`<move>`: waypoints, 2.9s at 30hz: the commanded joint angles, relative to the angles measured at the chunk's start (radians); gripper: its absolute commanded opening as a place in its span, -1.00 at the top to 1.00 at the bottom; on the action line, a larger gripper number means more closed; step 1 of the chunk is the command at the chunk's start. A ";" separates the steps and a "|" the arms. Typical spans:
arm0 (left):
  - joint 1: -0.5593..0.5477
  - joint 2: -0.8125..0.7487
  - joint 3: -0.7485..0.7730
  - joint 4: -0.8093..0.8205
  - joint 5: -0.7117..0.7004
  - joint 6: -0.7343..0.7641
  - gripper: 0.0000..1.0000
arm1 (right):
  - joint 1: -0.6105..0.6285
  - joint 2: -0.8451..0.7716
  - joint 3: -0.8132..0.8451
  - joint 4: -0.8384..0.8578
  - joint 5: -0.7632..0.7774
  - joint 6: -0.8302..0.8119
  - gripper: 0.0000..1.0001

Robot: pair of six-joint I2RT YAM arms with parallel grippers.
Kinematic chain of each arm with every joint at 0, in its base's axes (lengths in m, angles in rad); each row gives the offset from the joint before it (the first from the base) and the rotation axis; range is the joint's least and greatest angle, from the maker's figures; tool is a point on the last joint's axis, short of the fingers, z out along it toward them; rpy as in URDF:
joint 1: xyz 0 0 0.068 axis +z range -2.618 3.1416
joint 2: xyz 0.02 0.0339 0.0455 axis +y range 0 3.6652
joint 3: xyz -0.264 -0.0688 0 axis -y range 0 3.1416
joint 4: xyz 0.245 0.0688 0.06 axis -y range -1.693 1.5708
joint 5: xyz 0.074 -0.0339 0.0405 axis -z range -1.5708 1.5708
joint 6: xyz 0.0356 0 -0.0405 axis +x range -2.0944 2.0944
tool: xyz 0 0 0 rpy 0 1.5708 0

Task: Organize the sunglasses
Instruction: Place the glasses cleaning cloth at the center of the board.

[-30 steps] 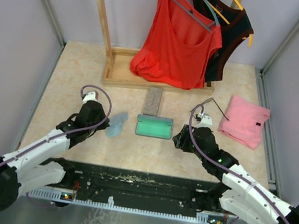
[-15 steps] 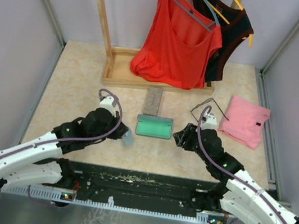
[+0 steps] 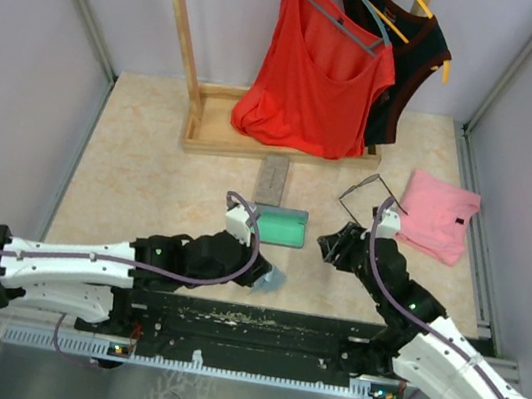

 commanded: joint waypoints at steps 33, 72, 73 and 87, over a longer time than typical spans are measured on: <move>0.380 -0.037 -0.514 0.196 -0.153 -0.118 1.00 | 0.214 0.435 -0.038 0.427 -0.027 0.167 0.04; 0.410 0.061 -0.473 0.166 -0.132 -0.086 1.00 | 0.283 0.937 -0.042 0.964 -0.177 0.283 0.09; 0.411 0.060 -0.473 0.165 -0.133 -0.086 1.00 | 0.283 0.948 -0.039 0.968 -0.178 0.285 0.09; 0.412 0.052 -0.477 0.166 -0.129 -0.091 1.00 | 0.283 0.986 -0.027 0.972 -0.177 0.315 0.11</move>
